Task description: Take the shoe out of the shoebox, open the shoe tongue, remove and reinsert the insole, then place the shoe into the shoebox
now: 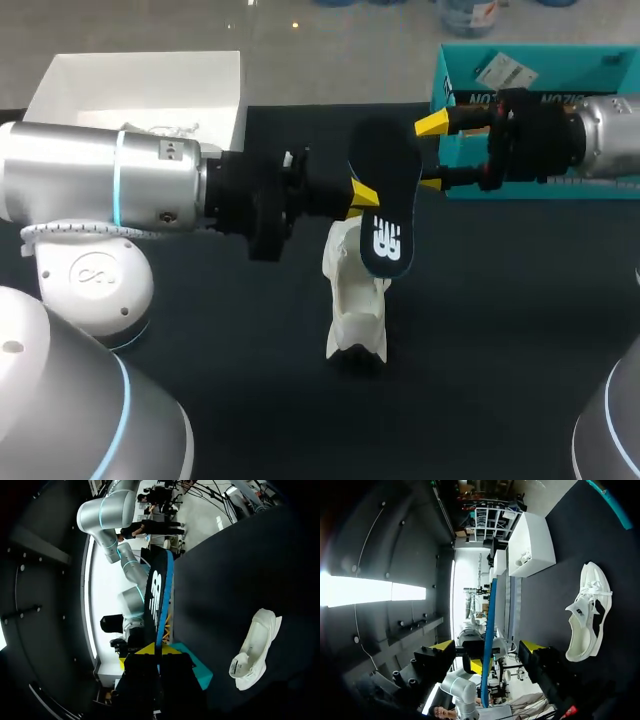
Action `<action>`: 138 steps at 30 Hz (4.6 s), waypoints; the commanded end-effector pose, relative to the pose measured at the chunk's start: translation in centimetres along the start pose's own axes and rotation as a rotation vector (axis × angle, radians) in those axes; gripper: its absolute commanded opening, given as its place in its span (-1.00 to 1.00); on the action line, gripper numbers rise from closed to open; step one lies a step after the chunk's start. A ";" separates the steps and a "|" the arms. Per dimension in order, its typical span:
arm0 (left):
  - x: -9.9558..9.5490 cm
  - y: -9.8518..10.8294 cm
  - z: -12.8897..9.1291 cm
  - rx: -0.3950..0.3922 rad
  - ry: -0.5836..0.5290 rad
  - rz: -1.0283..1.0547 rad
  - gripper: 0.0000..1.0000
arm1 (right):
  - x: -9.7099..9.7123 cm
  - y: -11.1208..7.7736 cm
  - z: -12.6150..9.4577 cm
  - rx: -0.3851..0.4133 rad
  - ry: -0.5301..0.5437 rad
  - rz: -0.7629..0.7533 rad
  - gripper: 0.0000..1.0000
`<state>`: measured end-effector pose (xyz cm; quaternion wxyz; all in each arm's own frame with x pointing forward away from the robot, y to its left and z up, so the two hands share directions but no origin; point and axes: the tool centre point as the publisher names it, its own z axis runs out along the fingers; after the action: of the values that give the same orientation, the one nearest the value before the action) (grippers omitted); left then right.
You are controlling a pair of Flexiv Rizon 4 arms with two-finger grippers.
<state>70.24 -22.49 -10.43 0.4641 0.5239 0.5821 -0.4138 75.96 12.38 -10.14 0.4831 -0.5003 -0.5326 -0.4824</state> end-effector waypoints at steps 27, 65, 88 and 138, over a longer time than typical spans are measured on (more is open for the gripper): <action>0.2 2.7 1.0 -0.040 0.154 0.004 1.00 | -1.4 0.5 1.0 -0.017 0.004 0.006 -1.00; -0.6 4.2 -3.4 0.056 0.720 0.074 1.00 | -3.3 1.1 1.5 0.001 -0.029 0.004 -1.00; -2.0 6.4 -1.5 -0.086 0.991 0.082 1.00 | -4.9 1.7 3.7 0.035 -0.036 0.025 -1.00; -2.6 7.3 0.9 -0.010 1.143 0.122 1.00 | -5.2 2.5 3.6 0.073 -0.083 0.037 -1.00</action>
<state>77.49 -22.50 -8.34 0.1091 0.6936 0.7108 -0.0430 78.46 15.93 -15.69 0.4874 -0.5111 -0.5576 -0.4363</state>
